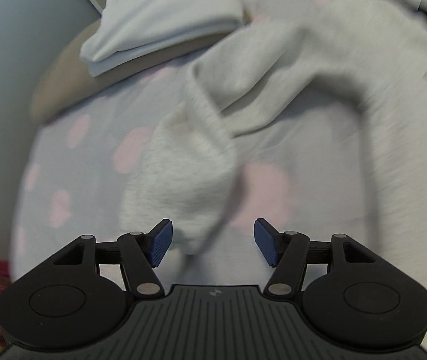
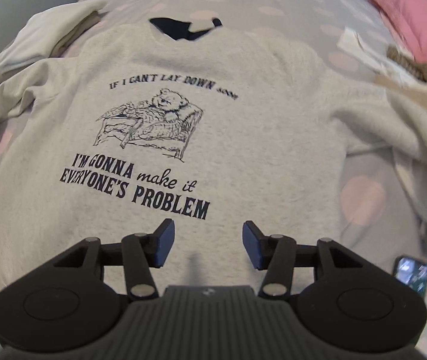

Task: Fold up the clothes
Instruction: 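Release the hem with both grippers, leaving the sweatshirt spread flat, then grasp the sweatshirt sleeve with the left gripper and pull it straight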

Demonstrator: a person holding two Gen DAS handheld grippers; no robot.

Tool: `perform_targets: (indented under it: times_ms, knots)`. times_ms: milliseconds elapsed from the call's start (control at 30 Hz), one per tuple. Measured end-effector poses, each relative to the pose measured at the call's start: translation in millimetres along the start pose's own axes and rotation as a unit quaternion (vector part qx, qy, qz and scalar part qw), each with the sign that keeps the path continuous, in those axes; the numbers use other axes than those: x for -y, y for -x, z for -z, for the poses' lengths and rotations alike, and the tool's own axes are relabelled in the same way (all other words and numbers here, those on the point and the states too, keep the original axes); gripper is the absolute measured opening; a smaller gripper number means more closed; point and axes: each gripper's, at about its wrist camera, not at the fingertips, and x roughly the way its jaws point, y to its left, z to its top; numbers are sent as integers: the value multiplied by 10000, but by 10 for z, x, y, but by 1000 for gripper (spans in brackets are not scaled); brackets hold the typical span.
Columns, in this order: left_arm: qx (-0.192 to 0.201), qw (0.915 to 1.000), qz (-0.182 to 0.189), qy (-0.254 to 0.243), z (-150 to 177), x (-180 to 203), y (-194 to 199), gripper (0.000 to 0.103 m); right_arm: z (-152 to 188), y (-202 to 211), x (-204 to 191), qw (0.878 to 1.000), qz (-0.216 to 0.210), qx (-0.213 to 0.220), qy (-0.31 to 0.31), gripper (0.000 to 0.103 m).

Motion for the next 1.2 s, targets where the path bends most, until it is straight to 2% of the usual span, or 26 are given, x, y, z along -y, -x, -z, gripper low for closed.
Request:
perform_targets:
  times_ms: [33,67,133,267,367,500,667,733,867,900,1000,1033,1200]
  knots:
    - [-59,9997,-226,-91,6,12,-74,57,-2,-25,5,10000,-7,-20,-36,54]
    - [-89,9994,-328,-105,8,-17,-119,48,-3,-51,9,10000,-13,-40,-72,54]
    - [-82,9994,-328,24,-5,-130,-159,34,-6,-102,18,9999,-27,-79,-144,54]
    - [21,9966,147,807,-80,-519,-18,10,6,-194,27,9996,-55,-219,-184,54]
    - [125,9878,561,1450,-138,-872,155,5,10,-230,2,9996,-28,-239,-118,54]
    - [191,9672,1187,2236,-234,-1459,434,4,14,-279,-31,9996,8,-265,-29,54]
    - [-18,9437,1432,2984,-450,-2243,567,3,20,-340,-73,9995,54,-298,82,54]
    - [-80,9436,1171,3095,-546,-2487,531,0,5,-353,-69,9995,75,-292,81,54]
    - [-453,9396,718,3317,-732,-2777,145,0,-29,-378,-57,9995,118,-276,71,54]
    - [-480,9408,556,3308,-775,-2775,25,0,-37,-384,-54,9995,128,-272,68,54]
    - [-396,9591,-453,2765,-888,-2601,-279,0,-62,-403,-45,9995,161,-260,61,54]
    - [-370,9616,-664,2636,-906,-2553,-376,0,-71,-409,-42,9995,171,-256,58,54]
    - [-278,9623,-28,2707,-747,-2442,-619,0,-86,-440,-18,9995,176,-273,-2,54]
